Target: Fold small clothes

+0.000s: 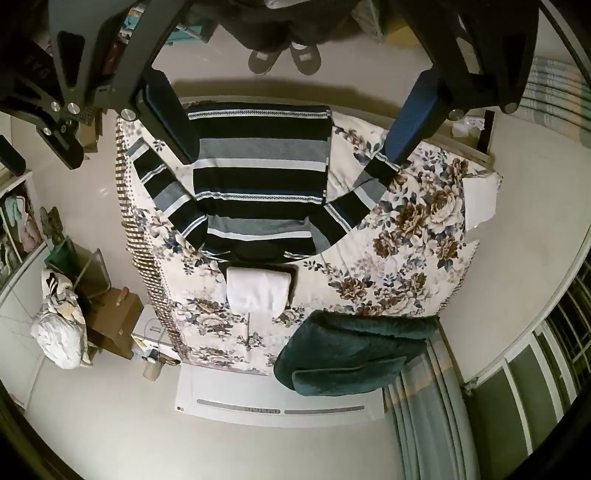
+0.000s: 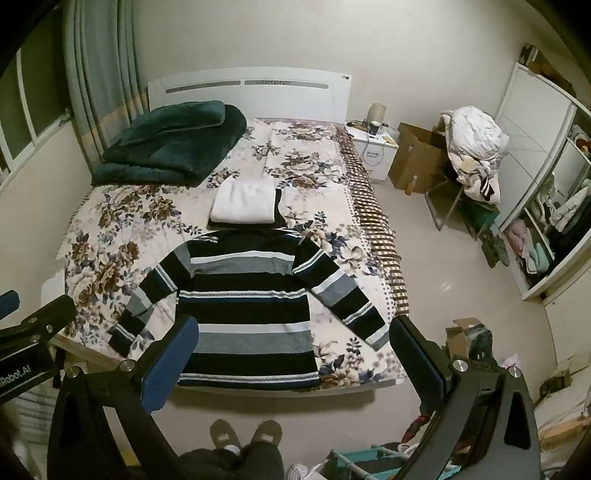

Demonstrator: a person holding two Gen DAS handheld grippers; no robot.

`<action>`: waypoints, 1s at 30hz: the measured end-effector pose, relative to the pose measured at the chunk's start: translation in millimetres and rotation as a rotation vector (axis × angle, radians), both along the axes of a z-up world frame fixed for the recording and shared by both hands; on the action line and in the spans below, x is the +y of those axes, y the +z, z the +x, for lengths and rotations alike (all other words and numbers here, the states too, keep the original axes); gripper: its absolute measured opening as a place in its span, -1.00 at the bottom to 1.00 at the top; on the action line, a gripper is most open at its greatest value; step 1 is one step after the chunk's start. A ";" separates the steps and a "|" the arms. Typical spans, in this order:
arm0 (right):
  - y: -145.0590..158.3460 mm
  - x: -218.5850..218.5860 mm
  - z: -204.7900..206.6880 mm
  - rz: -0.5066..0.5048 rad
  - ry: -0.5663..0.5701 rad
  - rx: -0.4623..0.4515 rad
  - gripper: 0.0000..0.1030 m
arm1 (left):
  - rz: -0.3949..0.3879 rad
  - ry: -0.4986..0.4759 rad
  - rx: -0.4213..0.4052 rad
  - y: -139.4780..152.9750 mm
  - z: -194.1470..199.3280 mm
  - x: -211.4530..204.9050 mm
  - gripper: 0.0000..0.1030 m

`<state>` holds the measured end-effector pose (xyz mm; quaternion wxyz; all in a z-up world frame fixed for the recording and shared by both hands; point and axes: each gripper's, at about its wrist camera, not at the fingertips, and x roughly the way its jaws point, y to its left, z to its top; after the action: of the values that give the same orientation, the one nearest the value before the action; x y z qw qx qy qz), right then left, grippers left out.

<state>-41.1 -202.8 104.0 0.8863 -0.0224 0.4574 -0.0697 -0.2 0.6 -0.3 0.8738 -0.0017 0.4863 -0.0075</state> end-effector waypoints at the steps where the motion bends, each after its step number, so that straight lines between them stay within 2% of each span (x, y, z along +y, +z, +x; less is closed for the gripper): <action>1: 0.0 0.0 0.0 -0.002 -0.001 0.002 1.00 | 0.007 0.001 0.003 0.1 0.1 -0.3 1.00; 18: -0.1 0.1 0.1 0.000 0.002 0.001 1.00 | 0.003 0.001 0.007 -0.4 0.5 -0.4 1.00; 30: 2.0 -1.9 -5.3 -0.003 0.001 -0.007 1.00 | -0.004 0.007 -0.009 14.7 -9.2 5.5 1.00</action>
<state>-46.4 -204.7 105.9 0.8878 -0.0238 0.4542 -0.0698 -9.4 6.1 14.4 0.8758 -0.0049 0.4825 -0.0055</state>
